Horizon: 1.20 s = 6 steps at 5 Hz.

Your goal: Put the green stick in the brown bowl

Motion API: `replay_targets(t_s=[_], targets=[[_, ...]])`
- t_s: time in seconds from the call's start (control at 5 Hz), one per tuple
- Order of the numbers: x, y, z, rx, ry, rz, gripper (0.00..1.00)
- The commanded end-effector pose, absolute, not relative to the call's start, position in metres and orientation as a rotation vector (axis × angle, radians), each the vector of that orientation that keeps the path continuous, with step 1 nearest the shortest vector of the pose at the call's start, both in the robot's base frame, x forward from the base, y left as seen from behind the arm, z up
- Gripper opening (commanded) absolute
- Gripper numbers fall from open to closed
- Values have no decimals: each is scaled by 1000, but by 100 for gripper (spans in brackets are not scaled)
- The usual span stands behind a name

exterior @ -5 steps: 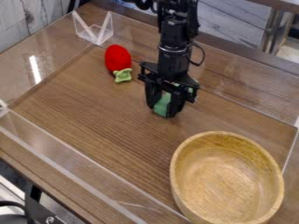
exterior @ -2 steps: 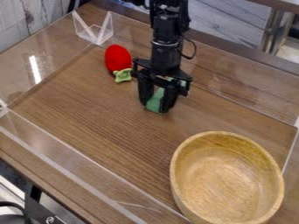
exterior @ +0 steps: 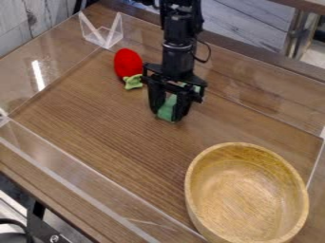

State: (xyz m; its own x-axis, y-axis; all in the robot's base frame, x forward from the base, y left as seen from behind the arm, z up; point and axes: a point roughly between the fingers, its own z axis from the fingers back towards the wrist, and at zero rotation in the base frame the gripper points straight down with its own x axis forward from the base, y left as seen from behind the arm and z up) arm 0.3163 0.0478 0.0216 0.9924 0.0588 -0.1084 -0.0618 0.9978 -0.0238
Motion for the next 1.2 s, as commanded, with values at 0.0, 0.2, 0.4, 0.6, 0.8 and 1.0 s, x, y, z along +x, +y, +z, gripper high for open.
replay_targets(t_s=[0.0,0.2,0.4,0.6,0.8,1.0], targets=[[337,65,45,-15,20,68,0],[349,70,44,-14,18,32,0],[360,76,44,-13,14,1,0],[356,70,67,-9,-33,20,0],[348,77,84,-4,-81,71,0],[339,79,111,-3,-144,128,0]])
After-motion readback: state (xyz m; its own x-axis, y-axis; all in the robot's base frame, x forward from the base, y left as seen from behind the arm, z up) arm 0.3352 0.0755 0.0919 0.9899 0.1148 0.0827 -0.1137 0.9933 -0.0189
